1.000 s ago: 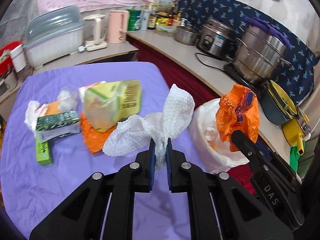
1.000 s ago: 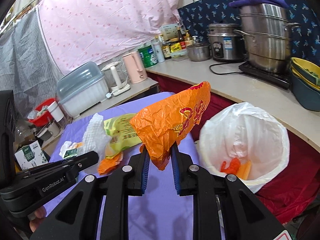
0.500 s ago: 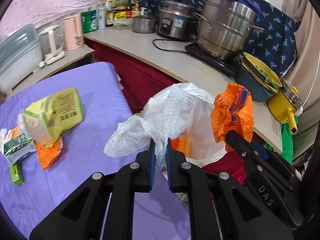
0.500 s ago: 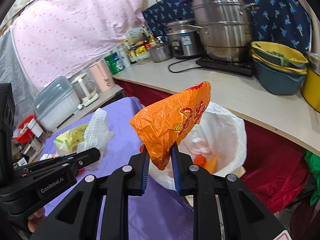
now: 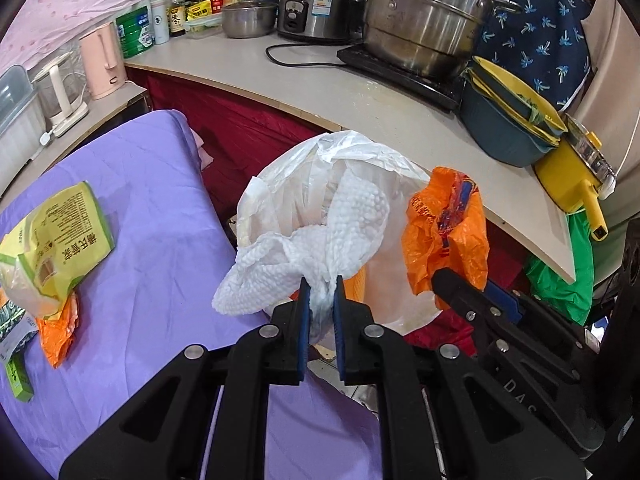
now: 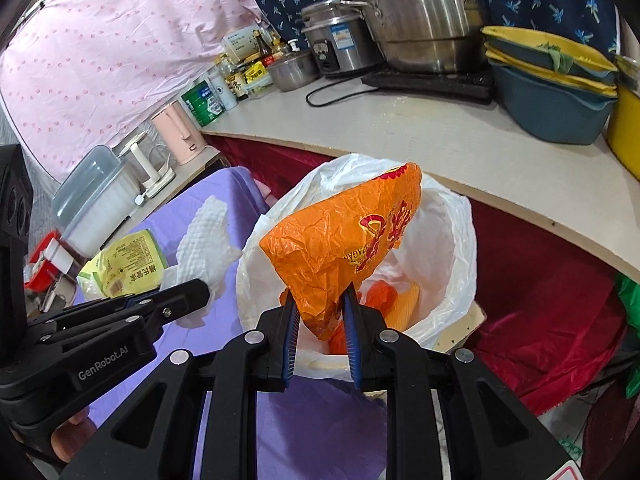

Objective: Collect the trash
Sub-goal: 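Carry the orange bag and white tissue into the bin and release both, then move both grippers back over the table toward the remaining trash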

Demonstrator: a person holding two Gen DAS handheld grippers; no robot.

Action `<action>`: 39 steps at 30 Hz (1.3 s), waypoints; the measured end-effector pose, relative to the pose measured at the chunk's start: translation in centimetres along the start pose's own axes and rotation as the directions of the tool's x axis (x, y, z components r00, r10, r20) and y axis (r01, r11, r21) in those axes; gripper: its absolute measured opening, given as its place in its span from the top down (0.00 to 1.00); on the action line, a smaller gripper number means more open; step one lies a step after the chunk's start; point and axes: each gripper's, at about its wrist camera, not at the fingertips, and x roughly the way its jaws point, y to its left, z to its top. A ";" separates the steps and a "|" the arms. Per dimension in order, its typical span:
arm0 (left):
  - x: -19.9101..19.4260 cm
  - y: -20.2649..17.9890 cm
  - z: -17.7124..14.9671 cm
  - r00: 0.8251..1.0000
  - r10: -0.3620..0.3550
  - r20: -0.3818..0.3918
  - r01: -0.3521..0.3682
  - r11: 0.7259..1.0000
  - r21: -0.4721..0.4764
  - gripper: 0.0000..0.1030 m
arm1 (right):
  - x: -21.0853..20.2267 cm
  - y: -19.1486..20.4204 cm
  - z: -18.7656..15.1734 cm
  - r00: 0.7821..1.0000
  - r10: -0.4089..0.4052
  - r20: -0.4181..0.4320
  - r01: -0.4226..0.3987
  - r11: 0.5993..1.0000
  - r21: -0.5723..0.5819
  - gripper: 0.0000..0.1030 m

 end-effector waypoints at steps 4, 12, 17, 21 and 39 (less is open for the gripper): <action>1.5 -0.4 0.4 1.000 0.004 -0.025 -0.004 1.000 0.021 0.89 | 1.5 -0.5 -0.1 0.999 0.017 -0.040 -0.016 1.000 0.021 0.80; 2.5 -1.0 1.1 1.000 0.010 -0.024 -0.008 0.999 0.045 0.76 | 2.9 -0.9 -0.5 0.997 0.009 -0.071 -0.006 0.999 0.044 0.72; 1.9 -1.0 1.5 1.000 0.018 0.015 -0.018 0.999 0.039 0.53 | 2.4 -0.7 -0.2 0.999 -0.010 -0.047 0.012 0.999 0.033 0.62; 1.3 -1.0 1.8 0.999 0.019 0.034 -0.020 0.999 0.039 0.42 | 1.5 -0.5 0.0 0.999 -0.043 -0.017 0.043 0.999 0.021 0.53; -3.5 1.9 1.9 0.991 0.044 0.125 -0.035 0.997 -0.072 0.25 | -2.9 2.0 0.6 0.992 -0.079 0.096 0.081 0.997 -0.016 0.40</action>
